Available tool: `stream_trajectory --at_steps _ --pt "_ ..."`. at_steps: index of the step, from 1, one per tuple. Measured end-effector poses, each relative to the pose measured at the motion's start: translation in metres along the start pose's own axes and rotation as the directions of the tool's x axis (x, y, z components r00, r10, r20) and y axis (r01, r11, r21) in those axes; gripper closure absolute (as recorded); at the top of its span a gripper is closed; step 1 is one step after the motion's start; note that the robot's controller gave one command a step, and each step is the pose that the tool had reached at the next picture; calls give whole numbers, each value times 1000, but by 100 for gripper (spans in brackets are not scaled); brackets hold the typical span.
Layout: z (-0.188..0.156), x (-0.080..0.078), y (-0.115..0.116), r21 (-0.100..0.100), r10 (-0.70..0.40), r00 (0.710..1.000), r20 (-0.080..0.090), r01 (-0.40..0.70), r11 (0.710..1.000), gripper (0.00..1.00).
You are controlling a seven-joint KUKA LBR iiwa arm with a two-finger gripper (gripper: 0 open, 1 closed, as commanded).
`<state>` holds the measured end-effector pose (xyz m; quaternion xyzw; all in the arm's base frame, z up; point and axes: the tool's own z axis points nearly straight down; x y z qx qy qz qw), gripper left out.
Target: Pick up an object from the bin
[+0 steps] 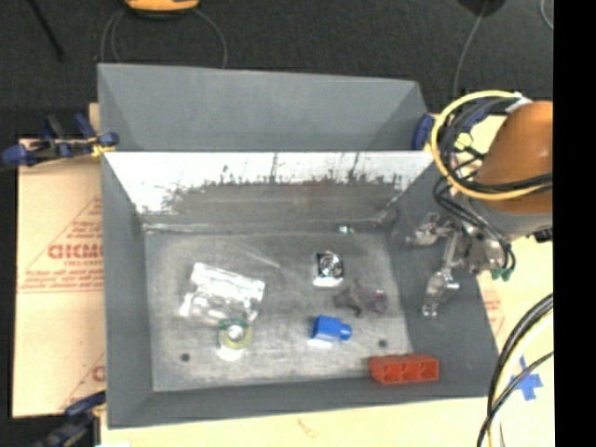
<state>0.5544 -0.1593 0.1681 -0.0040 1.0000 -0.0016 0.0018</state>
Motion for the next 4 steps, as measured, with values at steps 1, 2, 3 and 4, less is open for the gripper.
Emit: stream_trajectory --at_steps 1,2,3,4 --pt "89 3 68 -4 -152 988 -3 152 988 0" --pt "86 23 150 -5 -384 923 -1 384 923 0" --pt "85 22 149 -3 -385 923 1 385 923 100" --pt "-63 18 67 5 -586 810 6 586 810 100"
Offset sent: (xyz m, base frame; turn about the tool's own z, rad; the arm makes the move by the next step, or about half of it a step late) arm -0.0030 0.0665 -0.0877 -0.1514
